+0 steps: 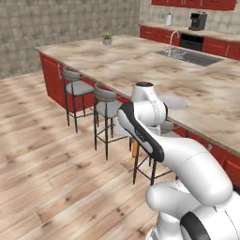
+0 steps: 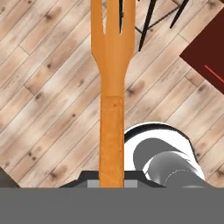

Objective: Take the fork and place it on the left side of the plate. Then take the spoon and place it on the right side of the plate. Make sure they're directly next to the plate.

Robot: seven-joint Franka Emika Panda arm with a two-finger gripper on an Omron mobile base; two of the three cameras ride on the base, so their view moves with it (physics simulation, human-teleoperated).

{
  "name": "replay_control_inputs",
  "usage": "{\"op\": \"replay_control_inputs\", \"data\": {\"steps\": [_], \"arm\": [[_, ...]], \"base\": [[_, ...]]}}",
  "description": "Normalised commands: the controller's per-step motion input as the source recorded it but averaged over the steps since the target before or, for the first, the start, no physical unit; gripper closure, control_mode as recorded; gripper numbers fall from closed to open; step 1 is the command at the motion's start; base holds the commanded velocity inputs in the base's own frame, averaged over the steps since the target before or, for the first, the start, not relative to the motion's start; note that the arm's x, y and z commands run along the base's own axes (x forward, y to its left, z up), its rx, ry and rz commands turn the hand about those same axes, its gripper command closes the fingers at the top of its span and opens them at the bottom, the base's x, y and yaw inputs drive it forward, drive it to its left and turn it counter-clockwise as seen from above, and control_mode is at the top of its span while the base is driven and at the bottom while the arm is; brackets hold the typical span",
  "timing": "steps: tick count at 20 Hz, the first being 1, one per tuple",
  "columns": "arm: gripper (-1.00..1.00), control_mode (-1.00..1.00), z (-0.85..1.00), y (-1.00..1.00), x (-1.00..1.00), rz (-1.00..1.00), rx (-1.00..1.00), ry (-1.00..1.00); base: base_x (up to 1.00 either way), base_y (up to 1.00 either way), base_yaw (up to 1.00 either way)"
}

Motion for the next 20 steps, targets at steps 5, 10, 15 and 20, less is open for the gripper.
{"op": "replay_control_inputs", "data": {"steps": [5, 10, 15, 20], "arm": [[1.00, 1.00, 0.00, 0.00, 0.00, 0.00, 0.00, 0.00], [1.00, 1.00, 0.00, 0.00, 0.00, 0.00, 0.00, 0.00], [1.00, 1.00, 0.00, 0.00, 0.00, 0.00, 0.00, 0.00], [1.00, 1.00, 0.00, 0.00, 0.00, 0.00, 0.00, 0.00]], "base": [[1.00, 0.90, -0.55], [0.97, 0.92, -0.61], [0.85, 0.84, -0.50], [0.71, 0.64, -0.32]]}}
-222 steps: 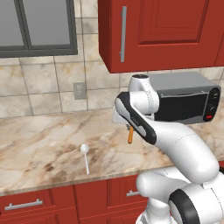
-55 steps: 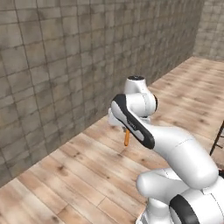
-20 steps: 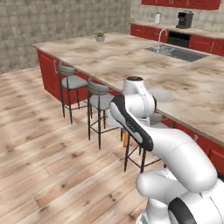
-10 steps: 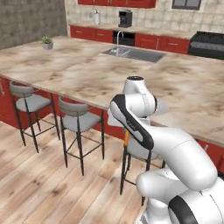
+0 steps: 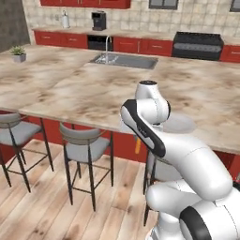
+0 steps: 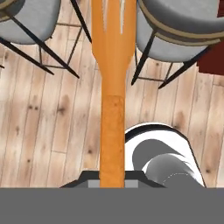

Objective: Take the fork and place it on the left side of the plate. Then take the spoon and place it on the right side of the plate. Make sure they're directly next to the plate.

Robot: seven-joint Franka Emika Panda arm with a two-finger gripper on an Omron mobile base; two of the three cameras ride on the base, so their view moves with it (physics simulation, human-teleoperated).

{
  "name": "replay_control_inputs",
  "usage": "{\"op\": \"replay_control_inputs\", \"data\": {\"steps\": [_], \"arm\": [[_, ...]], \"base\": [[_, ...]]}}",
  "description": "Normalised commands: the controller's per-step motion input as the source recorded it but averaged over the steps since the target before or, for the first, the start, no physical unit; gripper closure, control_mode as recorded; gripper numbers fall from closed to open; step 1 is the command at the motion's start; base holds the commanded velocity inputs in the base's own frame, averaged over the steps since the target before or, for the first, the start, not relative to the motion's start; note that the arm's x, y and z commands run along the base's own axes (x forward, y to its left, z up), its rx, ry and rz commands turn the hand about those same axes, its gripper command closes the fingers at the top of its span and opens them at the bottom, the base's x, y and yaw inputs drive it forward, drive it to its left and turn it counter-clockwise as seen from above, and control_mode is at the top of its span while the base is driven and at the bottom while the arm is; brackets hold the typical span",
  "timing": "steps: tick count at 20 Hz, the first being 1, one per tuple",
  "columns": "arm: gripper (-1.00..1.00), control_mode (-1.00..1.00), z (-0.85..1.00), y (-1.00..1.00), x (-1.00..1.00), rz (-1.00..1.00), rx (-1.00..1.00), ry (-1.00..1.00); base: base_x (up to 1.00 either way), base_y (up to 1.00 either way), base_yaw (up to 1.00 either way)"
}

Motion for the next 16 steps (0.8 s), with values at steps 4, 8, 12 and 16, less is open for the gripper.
{"op": "replay_control_inputs", "data": {"steps": [4, 8, 12, 16], "arm": [[1.00, 1.00, 0.00, 0.00, 0.00, 0.00, 0.00, 0.00], [1.00, 1.00, 0.00, 0.00, 0.00, 0.00, 0.00, 0.00], [1.00, 1.00, 0.00, 0.00, 0.00, 0.00, 0.00, 0.00], [1.00, 1.00, 0.00, 0.00, 0.00, 0.00, 0.00, 0.00]], "base": [[0.90, 0.80, -0.37], [0.93, 0.09, -0.42], [0.82, 0.16, -0.49], [0.20, 0.04, -0.15]]}}
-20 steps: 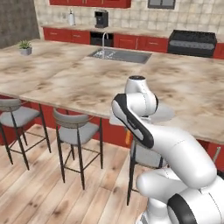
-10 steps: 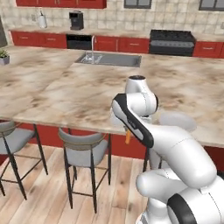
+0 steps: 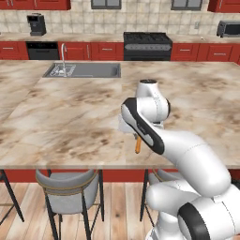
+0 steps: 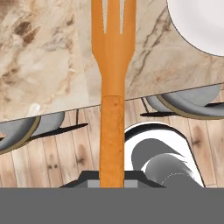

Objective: Take the fork and place it on the left side of the plate. Then take the spoon and place it on the right side of the plate. Make sure they're directly next to the plate.

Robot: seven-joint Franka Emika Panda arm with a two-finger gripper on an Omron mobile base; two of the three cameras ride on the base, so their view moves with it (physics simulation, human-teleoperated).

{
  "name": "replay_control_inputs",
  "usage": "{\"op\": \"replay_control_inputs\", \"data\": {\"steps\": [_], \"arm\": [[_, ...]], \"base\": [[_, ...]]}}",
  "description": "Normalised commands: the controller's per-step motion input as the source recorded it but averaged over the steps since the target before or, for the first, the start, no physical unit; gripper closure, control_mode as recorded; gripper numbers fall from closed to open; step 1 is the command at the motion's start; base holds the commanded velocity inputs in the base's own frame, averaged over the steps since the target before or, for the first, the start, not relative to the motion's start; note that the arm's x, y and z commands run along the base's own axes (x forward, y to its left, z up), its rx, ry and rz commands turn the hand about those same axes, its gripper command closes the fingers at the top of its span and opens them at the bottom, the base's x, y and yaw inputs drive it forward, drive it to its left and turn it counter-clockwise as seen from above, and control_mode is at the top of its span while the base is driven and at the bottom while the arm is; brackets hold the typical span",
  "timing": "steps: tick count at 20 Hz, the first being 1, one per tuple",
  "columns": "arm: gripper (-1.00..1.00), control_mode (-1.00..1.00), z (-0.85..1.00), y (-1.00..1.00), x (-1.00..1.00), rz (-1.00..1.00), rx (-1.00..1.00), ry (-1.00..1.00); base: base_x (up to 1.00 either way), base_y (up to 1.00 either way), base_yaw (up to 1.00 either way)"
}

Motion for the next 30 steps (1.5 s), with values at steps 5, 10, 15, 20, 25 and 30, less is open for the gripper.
{"op": "replay_control_inputs", "data": {"steps": [5, 10, 15, 20, 25, 30], "arm": [[1.00, 1.00, 0.00, 0.00, 0.00, 0.00, 0.00, 0.00], [1.00, 1.00, 0.00, 0.00, 0.00, 0.00, 0.00, 0.00], [1.00, 1.00, 0.00, 0.00, 0.00, 0.00, 0.00, 0.00], [1.00, -1.00, 0.00, 0.00, 0.00, 0.00, 0.00, 0.00], [1.00, -1.00, 0.00, 0.00, 0.00, 0.00, 0.00, 0.00], [1.00, -1.00, 0.00, 0.00, 0.00, 0.00, 0.00, 0.00]], "base": [[0.00, 0.00, 0.00], [0.00, 0.00, 0.00], [0.00, 0.00, 0.00], [0.00, 0.00, 0.00], [0.00, 0.00, 0.00], [0.00, 0.00, 0.00]]}}
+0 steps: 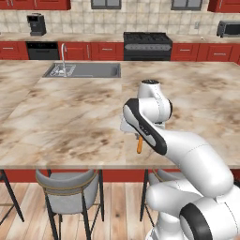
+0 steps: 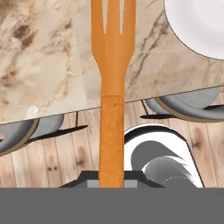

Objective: Take the fork and place it on the left side of the plate. Then take the spoon and place it on the right side of the plate. Make sure they're directly next to the plate.

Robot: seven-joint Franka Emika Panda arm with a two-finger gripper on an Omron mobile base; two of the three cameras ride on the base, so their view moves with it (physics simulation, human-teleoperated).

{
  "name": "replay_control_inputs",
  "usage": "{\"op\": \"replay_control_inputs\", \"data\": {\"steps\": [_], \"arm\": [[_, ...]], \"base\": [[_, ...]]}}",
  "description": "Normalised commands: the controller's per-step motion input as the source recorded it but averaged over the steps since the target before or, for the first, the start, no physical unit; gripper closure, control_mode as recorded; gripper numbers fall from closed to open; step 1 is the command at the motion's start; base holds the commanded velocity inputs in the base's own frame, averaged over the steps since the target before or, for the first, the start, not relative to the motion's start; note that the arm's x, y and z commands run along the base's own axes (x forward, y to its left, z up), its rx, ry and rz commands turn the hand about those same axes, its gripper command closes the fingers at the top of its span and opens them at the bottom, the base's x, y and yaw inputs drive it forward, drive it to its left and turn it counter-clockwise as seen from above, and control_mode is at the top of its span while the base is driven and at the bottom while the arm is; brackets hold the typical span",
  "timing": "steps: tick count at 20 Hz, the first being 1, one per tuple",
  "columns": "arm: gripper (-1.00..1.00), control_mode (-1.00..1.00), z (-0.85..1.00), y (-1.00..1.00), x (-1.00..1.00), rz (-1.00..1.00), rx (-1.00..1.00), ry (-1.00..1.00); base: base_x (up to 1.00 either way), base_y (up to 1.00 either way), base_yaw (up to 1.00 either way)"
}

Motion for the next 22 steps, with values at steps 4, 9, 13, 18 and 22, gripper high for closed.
{"op": "replay_control_inputs", "data": {"steps": [4, 9, 13, 18, 22], "arm": [[1.00, -1.00, 0.00, 0.00, 0.00, 0.00, 0.00, 0.00], [1.00, -1.00, -0.15, -0.39, 0.52, 0.00, 0.00, 0.01], [1.00, -1.00, -0.22, -0.77, 0.46, 0.00, 0.00, 0.00], [1.00, -1.00, -0.43, -0.40, 0.51, 0.00, -0.03, 0.00], [1.00, -1.00, -0.51, -0.12, 0.49, 0.00, -0.07, 0.00]], "base": [[0.00, 0.00, 0.00], [0.00, 0.00, 0.00], [0.00, 0.00, 0.00], [0.00, 0.00, 0.00], [0.00, 0.00, 0.00]]}}
